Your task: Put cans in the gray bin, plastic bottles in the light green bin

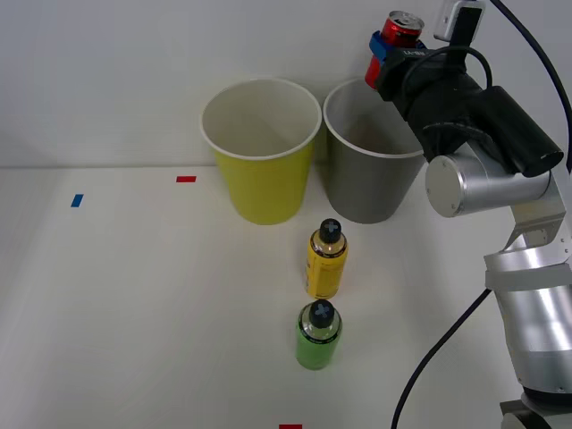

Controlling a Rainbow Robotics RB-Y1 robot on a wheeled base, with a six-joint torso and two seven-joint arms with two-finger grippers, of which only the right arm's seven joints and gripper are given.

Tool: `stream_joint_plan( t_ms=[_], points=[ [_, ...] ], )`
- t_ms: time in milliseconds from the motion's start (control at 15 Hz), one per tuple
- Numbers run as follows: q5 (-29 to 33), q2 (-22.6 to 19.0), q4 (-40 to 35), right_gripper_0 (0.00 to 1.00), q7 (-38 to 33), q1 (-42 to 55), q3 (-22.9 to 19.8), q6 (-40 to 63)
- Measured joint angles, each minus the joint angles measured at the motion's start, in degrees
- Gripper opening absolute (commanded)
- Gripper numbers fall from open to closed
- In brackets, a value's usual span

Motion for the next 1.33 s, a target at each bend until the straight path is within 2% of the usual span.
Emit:
stream_joint_plan(
  t_ms=[133, 200, 1333],
  points=[
    [0.03, -0.03, 0.00, 0.72, -0.23, -0.02, 0.05, 0.02],
    [0.03, -0.04, 0.00, 0.98, -0.43, 0.01, 0.05, 0.02],
    [0.05, -0.12, 0.00, 1.00, -0.09, 0.03, 0.23, 0.02]
  ],
)
